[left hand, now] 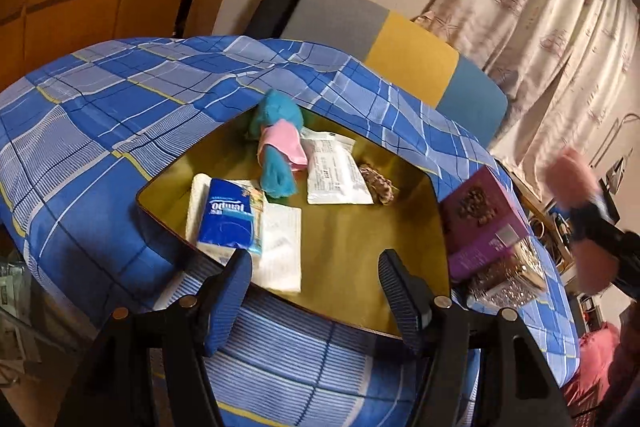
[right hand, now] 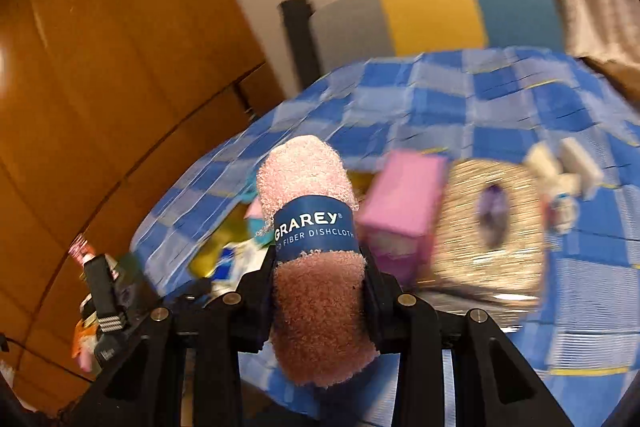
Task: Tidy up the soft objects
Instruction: 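Lower the dishcloth with the right tool into the gold tray and open it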
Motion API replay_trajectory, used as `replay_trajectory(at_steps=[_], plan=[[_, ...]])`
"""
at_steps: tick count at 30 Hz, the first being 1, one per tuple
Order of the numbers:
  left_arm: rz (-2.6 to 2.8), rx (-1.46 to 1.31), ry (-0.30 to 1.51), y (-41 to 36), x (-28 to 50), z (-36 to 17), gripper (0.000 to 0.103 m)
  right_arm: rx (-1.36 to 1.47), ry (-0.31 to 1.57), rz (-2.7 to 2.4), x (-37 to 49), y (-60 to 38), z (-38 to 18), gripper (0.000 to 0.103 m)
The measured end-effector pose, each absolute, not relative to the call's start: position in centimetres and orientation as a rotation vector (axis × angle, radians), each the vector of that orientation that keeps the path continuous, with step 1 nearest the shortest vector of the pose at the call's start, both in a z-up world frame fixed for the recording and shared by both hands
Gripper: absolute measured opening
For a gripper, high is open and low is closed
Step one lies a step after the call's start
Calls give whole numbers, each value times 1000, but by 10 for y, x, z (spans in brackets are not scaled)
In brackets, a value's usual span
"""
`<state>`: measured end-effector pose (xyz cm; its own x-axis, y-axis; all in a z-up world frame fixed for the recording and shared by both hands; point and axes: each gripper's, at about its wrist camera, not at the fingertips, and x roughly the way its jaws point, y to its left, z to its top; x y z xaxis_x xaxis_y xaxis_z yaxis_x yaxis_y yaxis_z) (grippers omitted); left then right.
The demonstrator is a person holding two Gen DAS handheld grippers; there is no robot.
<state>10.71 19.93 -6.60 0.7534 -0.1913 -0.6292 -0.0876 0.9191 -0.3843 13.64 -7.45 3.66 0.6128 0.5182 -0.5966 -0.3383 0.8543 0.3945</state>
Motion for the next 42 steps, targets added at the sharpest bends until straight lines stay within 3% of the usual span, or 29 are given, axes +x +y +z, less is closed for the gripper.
replay_trajectory(at_steps=[7, 20, 26, 30, 42], plan=[[-17, -432, 740, 207, 92, -68, 67, 136, 906, 598, 166, 15, -12, 37], [117, -500, 705, 244, 88, -73, 66, 194, 1095, 509, 217, 98, -78, 38], [123, -508, 694, 249, 86, -71, 66, 306, 1154, 440, 232, 108, -103, 46], [133, -525, 683, 252, 86, -70, 66, 367, 1118, 495, 222, 103, -93, 54], [82, -507, 700, 238, 87, -73, 66, 232, 949, 536, 177, 70, -49, 54]])
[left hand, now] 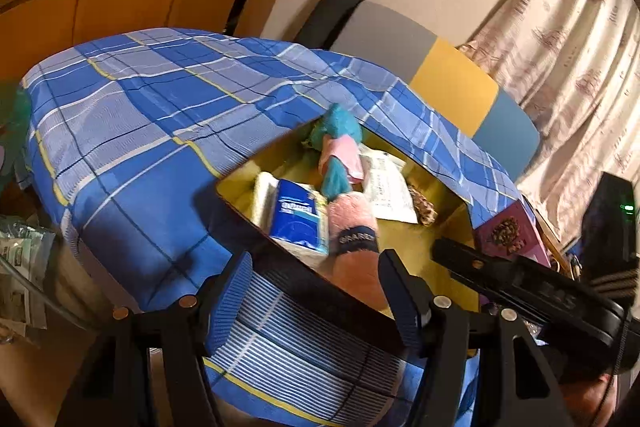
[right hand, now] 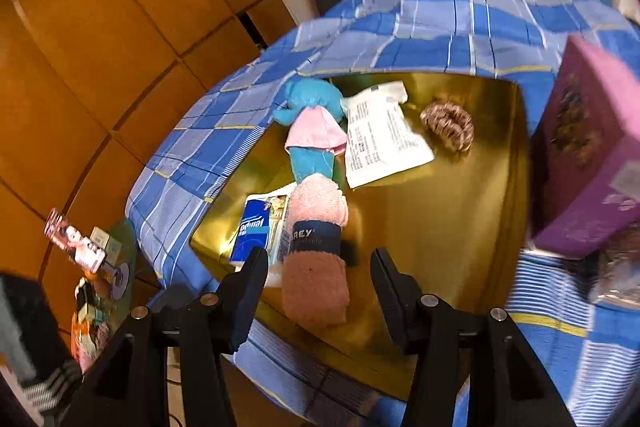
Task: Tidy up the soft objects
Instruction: 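Lower the dishcloth with the right tool into the gold tray and open it, then withdraw both tools from the tray toward the remaining items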
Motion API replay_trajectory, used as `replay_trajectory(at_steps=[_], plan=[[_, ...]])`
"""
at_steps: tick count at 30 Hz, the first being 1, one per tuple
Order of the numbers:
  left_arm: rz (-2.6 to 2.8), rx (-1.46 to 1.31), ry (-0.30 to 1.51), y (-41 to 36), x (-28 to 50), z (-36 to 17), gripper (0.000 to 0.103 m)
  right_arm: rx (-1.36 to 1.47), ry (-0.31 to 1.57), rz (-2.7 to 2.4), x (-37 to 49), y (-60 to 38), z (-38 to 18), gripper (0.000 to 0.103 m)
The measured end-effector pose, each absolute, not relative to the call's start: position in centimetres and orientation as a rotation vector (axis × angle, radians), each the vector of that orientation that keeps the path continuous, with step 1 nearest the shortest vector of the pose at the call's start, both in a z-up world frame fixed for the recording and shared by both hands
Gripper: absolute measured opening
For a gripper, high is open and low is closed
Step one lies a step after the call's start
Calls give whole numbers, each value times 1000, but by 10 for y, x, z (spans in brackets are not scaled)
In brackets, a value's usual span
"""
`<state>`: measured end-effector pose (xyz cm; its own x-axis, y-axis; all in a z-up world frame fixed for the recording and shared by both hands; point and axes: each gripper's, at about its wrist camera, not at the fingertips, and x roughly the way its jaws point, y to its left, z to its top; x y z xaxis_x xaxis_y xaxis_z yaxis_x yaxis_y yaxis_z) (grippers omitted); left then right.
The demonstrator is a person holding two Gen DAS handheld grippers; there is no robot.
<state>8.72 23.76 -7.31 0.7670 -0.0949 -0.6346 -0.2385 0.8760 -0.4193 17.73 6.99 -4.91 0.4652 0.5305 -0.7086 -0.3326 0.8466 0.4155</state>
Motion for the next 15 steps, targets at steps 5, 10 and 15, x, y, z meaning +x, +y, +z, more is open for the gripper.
replay_trajectory(at_steps=[5, 10, 15], plan=[[4, -489, 729, 219, 90, -78, 66, 146, 856, 548, 148, 46, -27, 55], [-90, -444, 749, 195, 90, -79, 66, 145, 816, 533, 128, 11, -19, 57], [-188, -382, 759, 166, 87, -78, 67, 152, 803, 470, 111, -29, -20, 57]])
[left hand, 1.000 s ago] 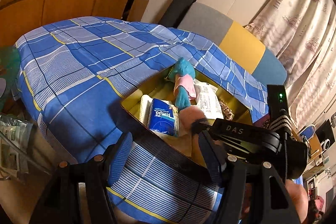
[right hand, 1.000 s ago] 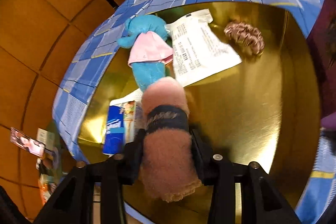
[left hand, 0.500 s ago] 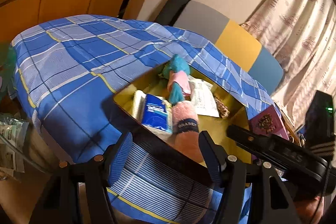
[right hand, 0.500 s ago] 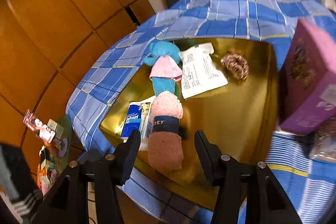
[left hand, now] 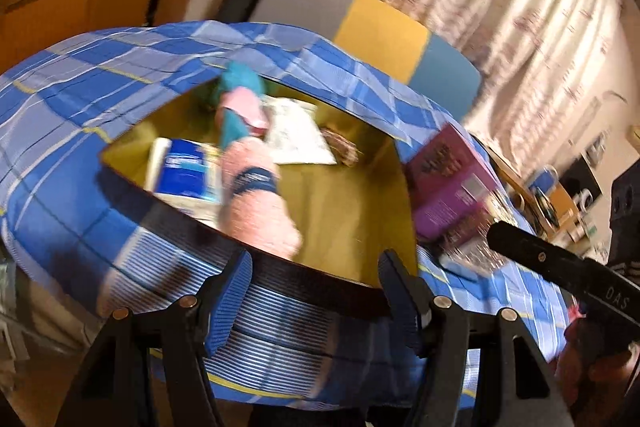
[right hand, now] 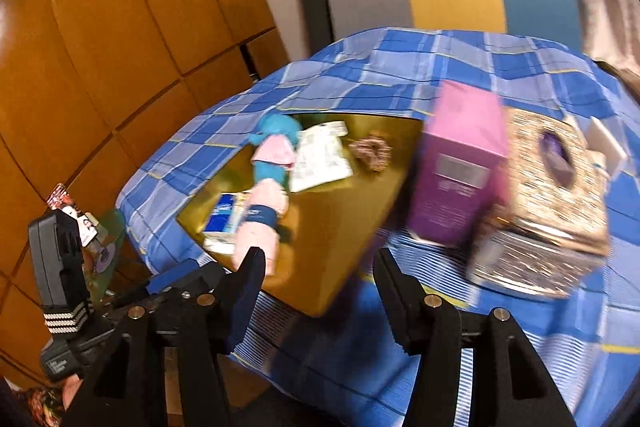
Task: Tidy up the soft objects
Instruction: 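Withdraw both tools from the tray toward the remaining items, then grasp the white knit glove with the right tool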
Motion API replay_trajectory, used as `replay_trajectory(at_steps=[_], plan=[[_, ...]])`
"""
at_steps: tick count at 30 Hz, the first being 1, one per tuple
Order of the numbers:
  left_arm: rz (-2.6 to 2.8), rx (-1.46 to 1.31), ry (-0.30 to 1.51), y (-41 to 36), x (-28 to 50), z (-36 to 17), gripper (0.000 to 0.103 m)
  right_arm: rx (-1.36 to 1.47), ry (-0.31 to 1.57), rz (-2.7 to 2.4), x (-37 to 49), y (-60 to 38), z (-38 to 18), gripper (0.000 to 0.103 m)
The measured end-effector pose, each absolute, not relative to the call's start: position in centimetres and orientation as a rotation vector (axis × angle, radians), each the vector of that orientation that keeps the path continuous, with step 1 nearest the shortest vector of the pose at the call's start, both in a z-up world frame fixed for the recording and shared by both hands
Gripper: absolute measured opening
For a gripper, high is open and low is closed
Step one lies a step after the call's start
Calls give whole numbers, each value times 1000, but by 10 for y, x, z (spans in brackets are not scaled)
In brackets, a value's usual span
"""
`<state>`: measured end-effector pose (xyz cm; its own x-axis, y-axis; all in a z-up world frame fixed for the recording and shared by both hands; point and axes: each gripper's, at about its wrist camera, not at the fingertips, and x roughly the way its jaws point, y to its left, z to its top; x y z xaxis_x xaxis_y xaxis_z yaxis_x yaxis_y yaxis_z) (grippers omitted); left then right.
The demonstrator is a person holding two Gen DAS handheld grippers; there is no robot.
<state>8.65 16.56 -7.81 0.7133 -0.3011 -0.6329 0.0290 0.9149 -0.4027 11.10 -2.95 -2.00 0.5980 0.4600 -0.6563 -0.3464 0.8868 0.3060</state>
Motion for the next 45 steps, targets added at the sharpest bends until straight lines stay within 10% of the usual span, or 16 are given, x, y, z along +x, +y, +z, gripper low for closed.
replay_trajectory(at_steps=[19, 45], plan=[[-521, -220, 823, 47, 61, -88, 67, 340, 799, 45, 88, -234, -55, 58], [-587, -112, 922, -12, 66, -97, 67, 245, 920, 49, 292, -300, -107, 51]])
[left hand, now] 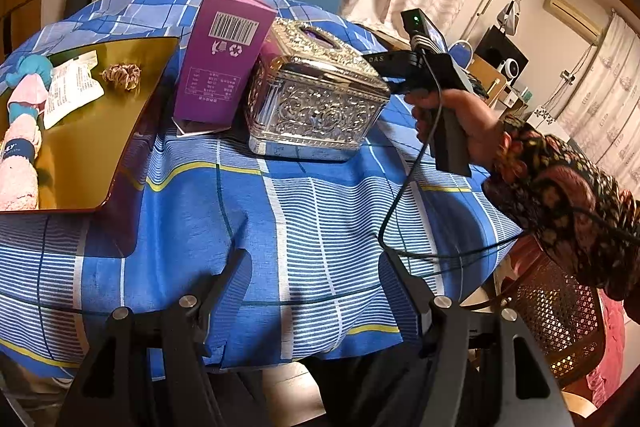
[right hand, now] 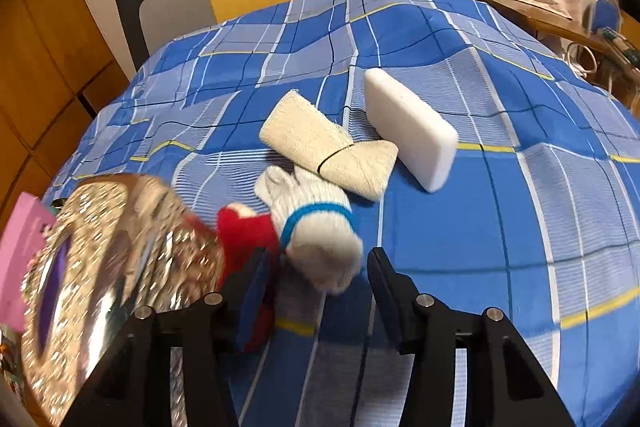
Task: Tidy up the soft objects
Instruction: 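Grasp the white knit glove with the right tool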
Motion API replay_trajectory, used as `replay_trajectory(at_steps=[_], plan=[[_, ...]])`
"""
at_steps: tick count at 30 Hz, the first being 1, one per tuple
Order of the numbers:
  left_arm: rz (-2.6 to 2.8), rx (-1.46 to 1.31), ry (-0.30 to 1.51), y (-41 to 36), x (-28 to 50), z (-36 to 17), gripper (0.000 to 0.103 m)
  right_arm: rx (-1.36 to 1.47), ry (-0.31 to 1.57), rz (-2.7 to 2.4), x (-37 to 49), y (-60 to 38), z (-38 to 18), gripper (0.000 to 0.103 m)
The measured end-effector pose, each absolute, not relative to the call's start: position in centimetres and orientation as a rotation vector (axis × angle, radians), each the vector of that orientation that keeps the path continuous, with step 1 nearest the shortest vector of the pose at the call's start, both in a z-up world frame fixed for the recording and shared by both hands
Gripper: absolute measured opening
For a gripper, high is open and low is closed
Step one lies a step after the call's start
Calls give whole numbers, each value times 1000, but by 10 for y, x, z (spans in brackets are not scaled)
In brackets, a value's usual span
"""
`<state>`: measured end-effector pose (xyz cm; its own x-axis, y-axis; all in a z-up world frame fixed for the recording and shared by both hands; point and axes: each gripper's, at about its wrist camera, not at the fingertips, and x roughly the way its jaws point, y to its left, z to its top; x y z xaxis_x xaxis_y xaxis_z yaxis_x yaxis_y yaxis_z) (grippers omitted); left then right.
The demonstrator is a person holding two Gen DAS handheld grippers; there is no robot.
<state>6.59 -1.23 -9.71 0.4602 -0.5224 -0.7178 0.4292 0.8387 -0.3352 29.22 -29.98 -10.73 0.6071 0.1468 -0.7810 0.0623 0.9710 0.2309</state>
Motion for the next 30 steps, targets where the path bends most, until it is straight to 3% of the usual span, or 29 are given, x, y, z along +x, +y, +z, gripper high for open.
replay_trajectory(at_steps=[11, 30], plan=[[-601, -86, 945, -24, 66, -100, 67, 309, 892, 76, 292, -311, -116, 32], [-712, -18, 905, -80, 72, -77, 67, 350, 885, -42, 184, -398, -105, 30]])
